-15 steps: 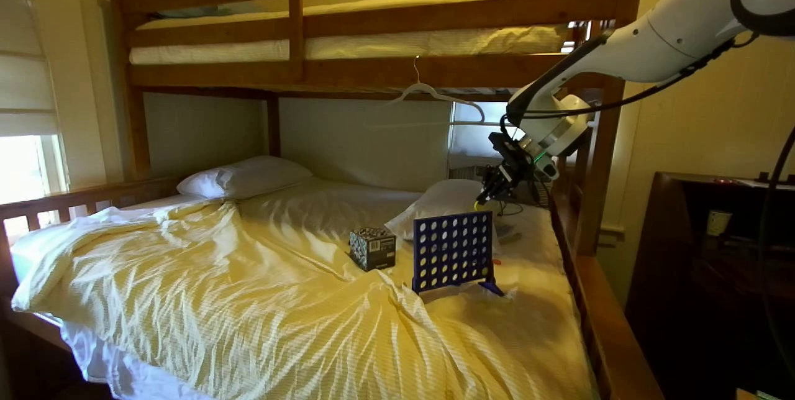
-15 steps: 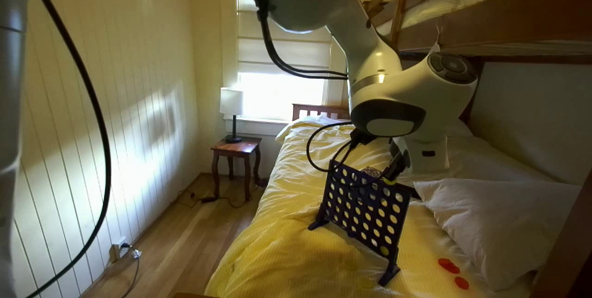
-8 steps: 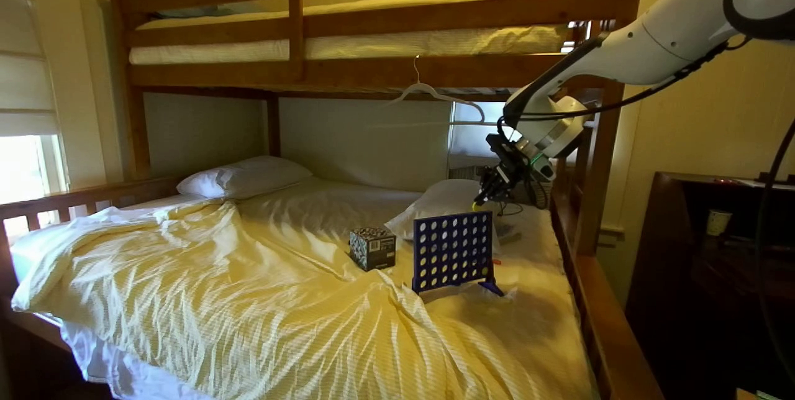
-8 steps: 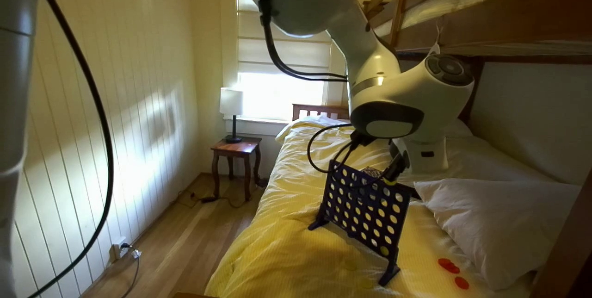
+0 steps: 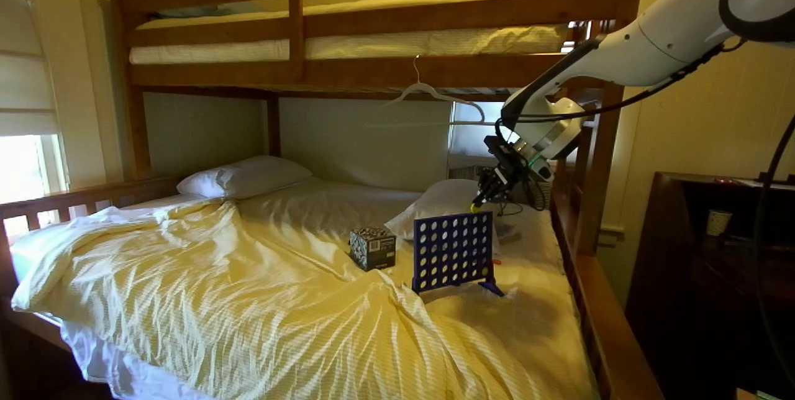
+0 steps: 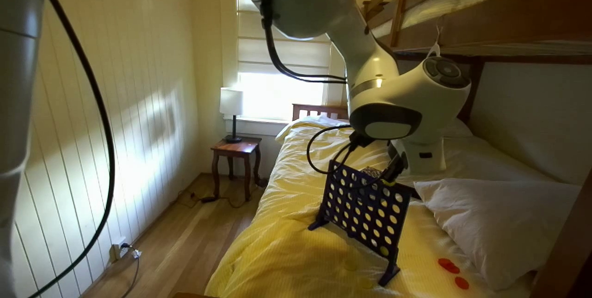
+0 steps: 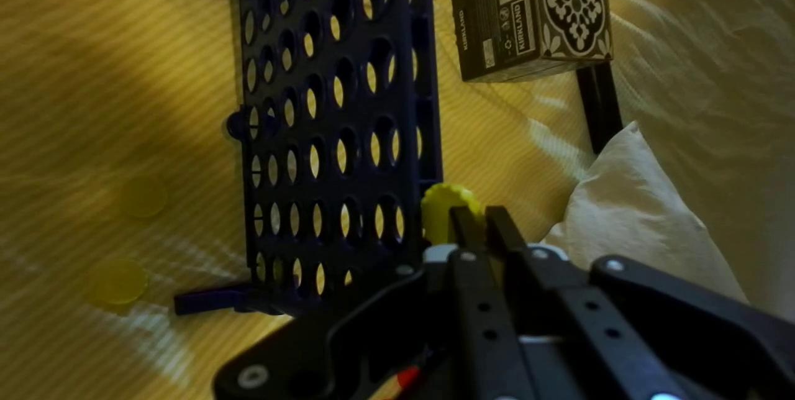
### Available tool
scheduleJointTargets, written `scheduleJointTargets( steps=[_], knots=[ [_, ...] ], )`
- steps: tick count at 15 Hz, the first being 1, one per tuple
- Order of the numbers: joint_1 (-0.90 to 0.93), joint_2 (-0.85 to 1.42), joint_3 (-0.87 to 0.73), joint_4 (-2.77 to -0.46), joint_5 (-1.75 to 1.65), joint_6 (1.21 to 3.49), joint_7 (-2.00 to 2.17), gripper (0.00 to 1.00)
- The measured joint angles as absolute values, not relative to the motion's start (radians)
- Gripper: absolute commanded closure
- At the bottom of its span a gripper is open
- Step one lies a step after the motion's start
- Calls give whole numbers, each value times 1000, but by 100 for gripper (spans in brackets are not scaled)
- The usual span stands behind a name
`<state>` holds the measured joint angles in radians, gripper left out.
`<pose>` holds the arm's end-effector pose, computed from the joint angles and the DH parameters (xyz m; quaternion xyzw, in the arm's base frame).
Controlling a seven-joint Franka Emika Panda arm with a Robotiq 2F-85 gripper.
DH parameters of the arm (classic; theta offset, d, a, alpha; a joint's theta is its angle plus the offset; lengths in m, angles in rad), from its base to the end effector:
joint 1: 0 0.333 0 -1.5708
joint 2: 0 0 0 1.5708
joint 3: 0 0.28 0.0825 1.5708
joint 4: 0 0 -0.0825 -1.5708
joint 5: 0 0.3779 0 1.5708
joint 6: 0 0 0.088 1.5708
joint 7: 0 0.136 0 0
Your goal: Put the yellow disc in the blue board
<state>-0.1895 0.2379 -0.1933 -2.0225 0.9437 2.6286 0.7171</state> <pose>0.5719 -0.2364 0.3135 -0.5739 0.7526 -0.1242 0.2979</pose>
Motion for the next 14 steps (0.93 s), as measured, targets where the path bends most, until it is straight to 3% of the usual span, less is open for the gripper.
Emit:
scheduleJointTargets(
  steps=[14],
  knots=[
    [-155,282,-193,-2011,941,2724,829,98]
  ],
)
